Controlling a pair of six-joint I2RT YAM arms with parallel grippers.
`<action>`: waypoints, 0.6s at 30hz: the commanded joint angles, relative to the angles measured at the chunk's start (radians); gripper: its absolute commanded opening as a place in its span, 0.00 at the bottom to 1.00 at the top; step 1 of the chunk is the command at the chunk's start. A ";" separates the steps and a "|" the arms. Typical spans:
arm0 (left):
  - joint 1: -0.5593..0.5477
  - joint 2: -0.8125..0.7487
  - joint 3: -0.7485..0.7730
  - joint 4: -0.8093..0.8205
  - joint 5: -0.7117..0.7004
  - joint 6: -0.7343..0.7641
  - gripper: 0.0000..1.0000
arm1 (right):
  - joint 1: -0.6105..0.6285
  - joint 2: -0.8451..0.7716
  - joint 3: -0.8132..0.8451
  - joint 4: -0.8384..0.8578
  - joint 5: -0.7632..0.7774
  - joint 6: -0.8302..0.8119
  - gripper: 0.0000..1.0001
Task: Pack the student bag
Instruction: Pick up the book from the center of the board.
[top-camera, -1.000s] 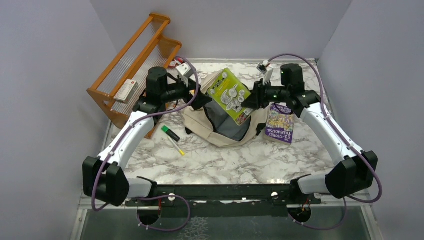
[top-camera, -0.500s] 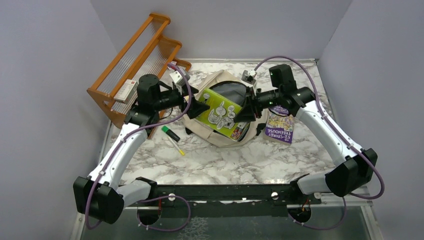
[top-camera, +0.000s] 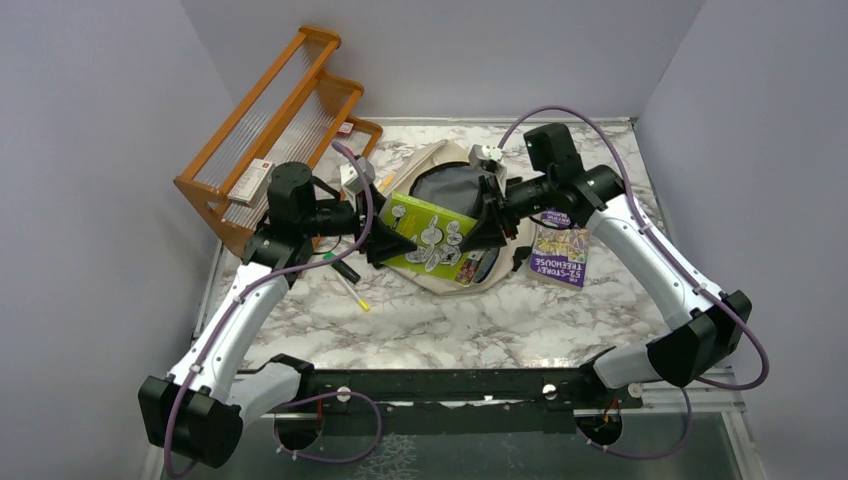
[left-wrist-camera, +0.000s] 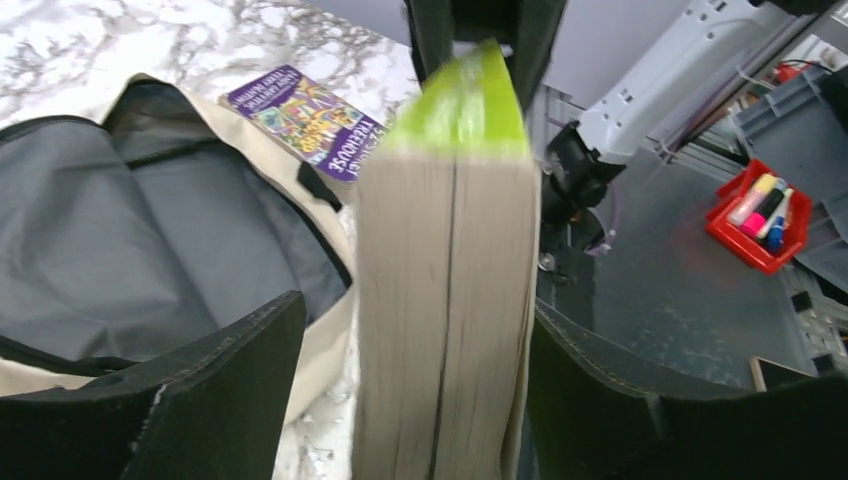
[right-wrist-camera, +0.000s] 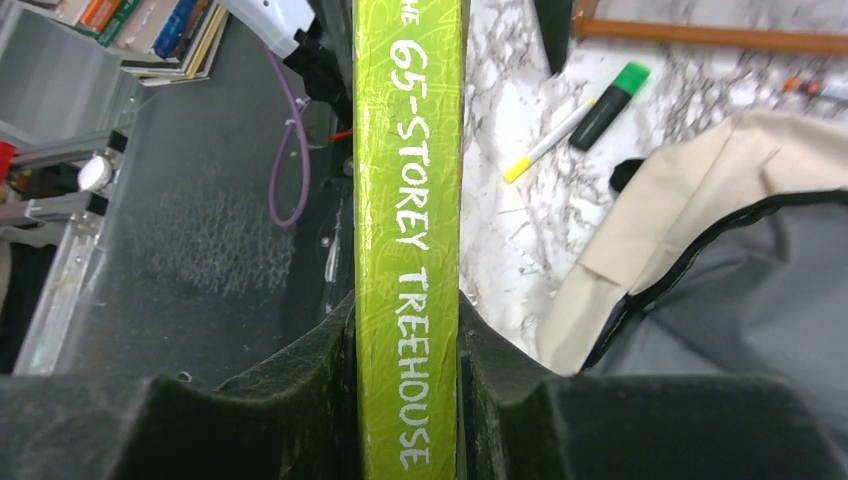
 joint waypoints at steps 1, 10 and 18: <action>-0.003 -0.071 -0.044 -0.008 0.087 -0.036 0.73 | 0.006 -0.003 0.099 -0.035 -0.056 -0.072 0.00; -0.003 -0.090 -0.037 -0.030 0.098 -0.028 0.64 | 0.007 0.051 0.156 -0.170 -0.024 -0.140 0.01; -0.004 -0.071 0.002 -0.053 0.098 -0.010 0.66 | 0.006 0.054 0.170 -0.200 -0.025 -0.156 0.00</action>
